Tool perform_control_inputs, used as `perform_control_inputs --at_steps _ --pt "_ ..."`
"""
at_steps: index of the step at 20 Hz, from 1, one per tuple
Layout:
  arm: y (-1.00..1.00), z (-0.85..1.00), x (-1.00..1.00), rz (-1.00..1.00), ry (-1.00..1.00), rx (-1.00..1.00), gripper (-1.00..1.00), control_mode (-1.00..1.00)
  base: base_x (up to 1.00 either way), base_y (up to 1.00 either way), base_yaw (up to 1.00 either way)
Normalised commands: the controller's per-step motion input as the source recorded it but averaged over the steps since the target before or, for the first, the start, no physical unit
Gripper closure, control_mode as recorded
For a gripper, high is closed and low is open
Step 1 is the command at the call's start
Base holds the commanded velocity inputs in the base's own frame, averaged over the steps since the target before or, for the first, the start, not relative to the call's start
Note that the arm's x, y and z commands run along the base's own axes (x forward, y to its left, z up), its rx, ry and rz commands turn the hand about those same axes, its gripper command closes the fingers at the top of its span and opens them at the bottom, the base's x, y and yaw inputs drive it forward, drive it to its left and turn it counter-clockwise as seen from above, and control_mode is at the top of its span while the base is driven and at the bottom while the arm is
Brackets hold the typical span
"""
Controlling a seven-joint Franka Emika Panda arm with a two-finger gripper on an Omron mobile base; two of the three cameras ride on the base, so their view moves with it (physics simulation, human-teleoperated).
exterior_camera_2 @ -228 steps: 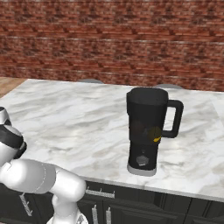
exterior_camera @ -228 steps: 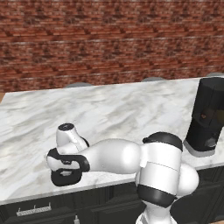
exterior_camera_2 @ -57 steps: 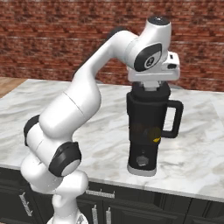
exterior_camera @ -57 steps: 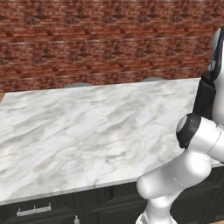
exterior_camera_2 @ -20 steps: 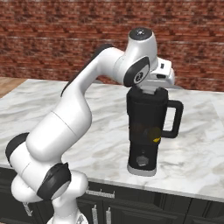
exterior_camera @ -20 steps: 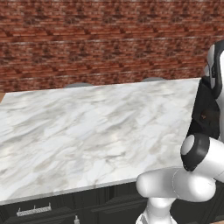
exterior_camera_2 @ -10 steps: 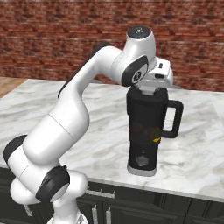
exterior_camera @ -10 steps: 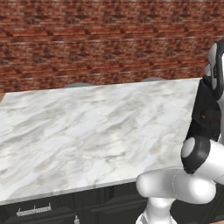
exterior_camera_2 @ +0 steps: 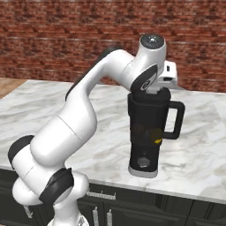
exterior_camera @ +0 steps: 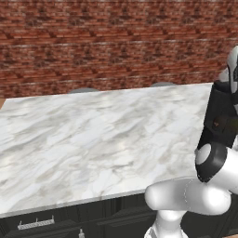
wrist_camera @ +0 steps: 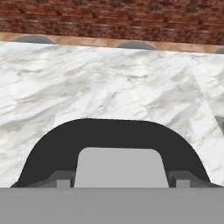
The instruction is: Grab the lemon and onion from the fridge, place them in the blender, close the lid, and turn on the blender to create a marinade.
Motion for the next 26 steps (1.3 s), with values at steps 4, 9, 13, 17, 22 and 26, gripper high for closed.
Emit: perform_control_inputs --at_steps 4,9,13,17,22,26 --pt "0.0 -0.26 0.0 0.06 -0.24 0.0 1.0 -1.0 0.0 0.0 0.0" --pt "0.04 -0.35 -0.01 0.0 -0.17 0.0 1.0 -1.0 0.0 0.0 0.0" --pt "0.01 -0.23 0.08 0.0 -0.01 0.0 1.0 -1.0 0.0 0.0 0.0" --pt "0.01 -0.28 0.17 0.0 0.0 -0.03 1.0 -1.0 0.0 0.0 0.0" --pt "-0.03 -0.31 0.01 0.0 0.0 0.0 1.0 -1.0 0.0 0.0 0.0" --pt "0.0 -0.3 -0.03 0.0 0.0 0.01 1.0 -1.0 0.0 0.0 0.0"
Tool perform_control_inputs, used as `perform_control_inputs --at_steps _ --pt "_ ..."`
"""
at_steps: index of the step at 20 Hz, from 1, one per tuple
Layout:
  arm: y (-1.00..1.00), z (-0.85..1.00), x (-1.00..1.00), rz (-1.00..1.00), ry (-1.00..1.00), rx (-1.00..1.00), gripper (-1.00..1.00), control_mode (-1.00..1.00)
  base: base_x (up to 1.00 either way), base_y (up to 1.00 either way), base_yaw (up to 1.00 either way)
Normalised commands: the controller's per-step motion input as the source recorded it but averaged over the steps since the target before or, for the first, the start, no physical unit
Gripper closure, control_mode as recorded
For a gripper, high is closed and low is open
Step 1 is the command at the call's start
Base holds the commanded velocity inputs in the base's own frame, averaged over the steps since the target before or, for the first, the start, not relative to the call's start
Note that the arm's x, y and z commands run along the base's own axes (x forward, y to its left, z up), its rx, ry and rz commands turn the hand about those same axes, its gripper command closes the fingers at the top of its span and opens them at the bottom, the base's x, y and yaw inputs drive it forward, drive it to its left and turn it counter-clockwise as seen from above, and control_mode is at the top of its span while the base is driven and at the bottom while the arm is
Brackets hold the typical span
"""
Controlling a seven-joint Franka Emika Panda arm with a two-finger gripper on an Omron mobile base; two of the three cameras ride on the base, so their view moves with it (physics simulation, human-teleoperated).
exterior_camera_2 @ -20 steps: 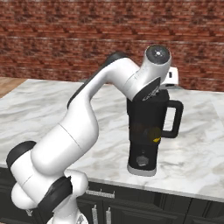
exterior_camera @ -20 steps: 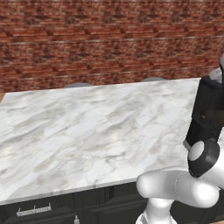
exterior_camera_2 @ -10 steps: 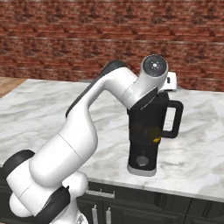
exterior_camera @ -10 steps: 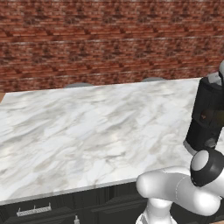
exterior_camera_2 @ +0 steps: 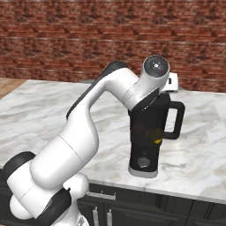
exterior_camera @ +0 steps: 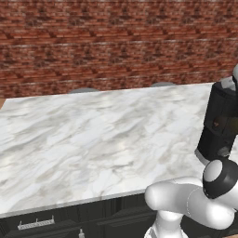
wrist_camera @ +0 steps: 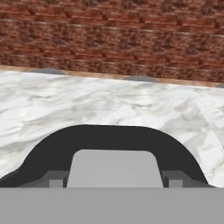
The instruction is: Grab the lemon and onion from the fridge, place them in the blender, close the lid, and turn on the blender to create a marinade.
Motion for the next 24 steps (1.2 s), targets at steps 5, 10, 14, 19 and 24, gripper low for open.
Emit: perform_control_inputs --at_steps 5,10,14,19,24 --pt "0.01 -0.06 -0.07 -0.04 0.0 0.01 1.0 -1.0 0.0 0.0 0.0" --pt "0.11 -0.01 -0.13 -0.05 0.0 0.03 1.0 -1.0 0.0 0.0 0.0" --pt "0.01 -0.04 -0.14 -0.01 0.0 0.07 1.0 -1.0 0.0 0.0 0.0" --pt "0.0 -0.15 -0.15 0.0 0.0 0.1 1.0 -1.0 0.0 0.0 0.0" --pt "-0.15 -0.08 -0.21 -0.04 0.01 0.1 1.0 -1.0 0.0 0.0 0.0"
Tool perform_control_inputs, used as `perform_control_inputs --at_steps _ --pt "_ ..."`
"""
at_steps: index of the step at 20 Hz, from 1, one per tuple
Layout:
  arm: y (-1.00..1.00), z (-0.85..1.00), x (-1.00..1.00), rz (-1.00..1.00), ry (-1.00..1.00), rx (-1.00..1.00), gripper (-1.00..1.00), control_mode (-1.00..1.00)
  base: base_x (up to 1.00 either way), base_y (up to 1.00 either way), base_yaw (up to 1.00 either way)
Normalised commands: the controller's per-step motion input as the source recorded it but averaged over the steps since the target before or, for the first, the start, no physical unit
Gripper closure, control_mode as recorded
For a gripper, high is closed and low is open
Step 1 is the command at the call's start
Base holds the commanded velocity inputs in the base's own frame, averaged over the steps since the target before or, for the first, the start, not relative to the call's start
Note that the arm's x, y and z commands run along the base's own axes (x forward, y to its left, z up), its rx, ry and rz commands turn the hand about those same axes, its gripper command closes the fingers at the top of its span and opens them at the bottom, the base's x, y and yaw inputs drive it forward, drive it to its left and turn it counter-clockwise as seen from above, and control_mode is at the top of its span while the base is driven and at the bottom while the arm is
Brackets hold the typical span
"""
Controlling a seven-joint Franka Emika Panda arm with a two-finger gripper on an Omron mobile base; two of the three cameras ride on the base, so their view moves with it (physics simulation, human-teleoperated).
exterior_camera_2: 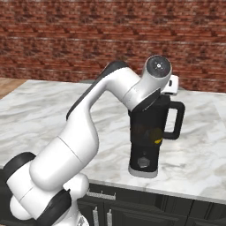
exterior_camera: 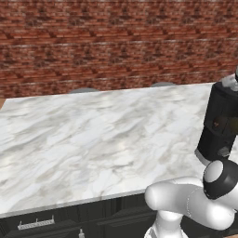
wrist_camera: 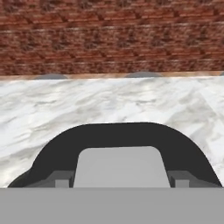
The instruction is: Grab the lemon and onion from the fridge, place them in the blender, close the lid, and turn on the blender to create a marinade.
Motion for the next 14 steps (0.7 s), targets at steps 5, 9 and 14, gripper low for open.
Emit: perform_control_inputs --at_steps 5,9,14 --pt "0.0 -0.08 -0.39 -0.17 0.0 0.09 1.0 -1.0 0.0 0.0 0.0" --pt "0.0 -0.41 -0.15 -0.16 0.06 0.04 1.0 -1.0 0.0 0.0 0.0" --pt "0.08 -0.17 -0.15 -0.08 0.02 0.04 1.0 -1.0 0.0 0.0 0.0"
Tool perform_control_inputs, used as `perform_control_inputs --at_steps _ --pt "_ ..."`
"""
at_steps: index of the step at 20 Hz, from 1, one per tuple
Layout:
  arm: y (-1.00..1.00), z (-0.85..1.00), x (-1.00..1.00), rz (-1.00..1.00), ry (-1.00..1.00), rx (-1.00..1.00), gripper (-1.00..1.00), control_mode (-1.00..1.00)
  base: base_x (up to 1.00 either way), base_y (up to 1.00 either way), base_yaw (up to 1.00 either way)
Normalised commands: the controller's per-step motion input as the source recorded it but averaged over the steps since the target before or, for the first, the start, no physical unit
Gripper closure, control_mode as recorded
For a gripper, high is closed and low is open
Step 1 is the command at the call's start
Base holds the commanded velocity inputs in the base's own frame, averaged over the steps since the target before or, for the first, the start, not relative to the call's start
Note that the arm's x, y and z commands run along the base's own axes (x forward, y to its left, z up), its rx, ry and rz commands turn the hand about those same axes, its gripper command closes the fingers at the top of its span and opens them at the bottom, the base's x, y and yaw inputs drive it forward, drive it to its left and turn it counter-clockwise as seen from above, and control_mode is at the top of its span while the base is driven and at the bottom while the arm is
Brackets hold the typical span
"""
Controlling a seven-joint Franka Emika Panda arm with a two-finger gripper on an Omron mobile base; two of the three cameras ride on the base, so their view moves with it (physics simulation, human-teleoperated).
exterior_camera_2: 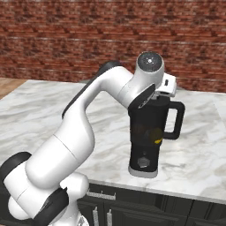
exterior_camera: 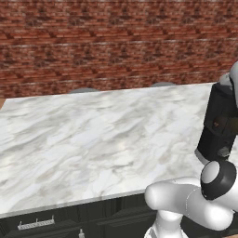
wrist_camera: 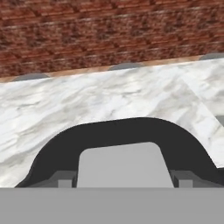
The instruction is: Grab the lemon and onion from the fridge, place them in the blender, close the lid, and turn on the blender to create a marinade.
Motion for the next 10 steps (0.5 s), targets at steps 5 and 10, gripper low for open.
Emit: perform_control_inputs --at_steps 5,10 --pt "0.22 0.0 -0.12 -0.02 0.01 0.02 1.0 -1.0 0.0 0.0 0.0" --pt "0.01 0.04 0.08 0.03 0.0 0.09 1.0 -1.0 0.0 0.0 0.0"
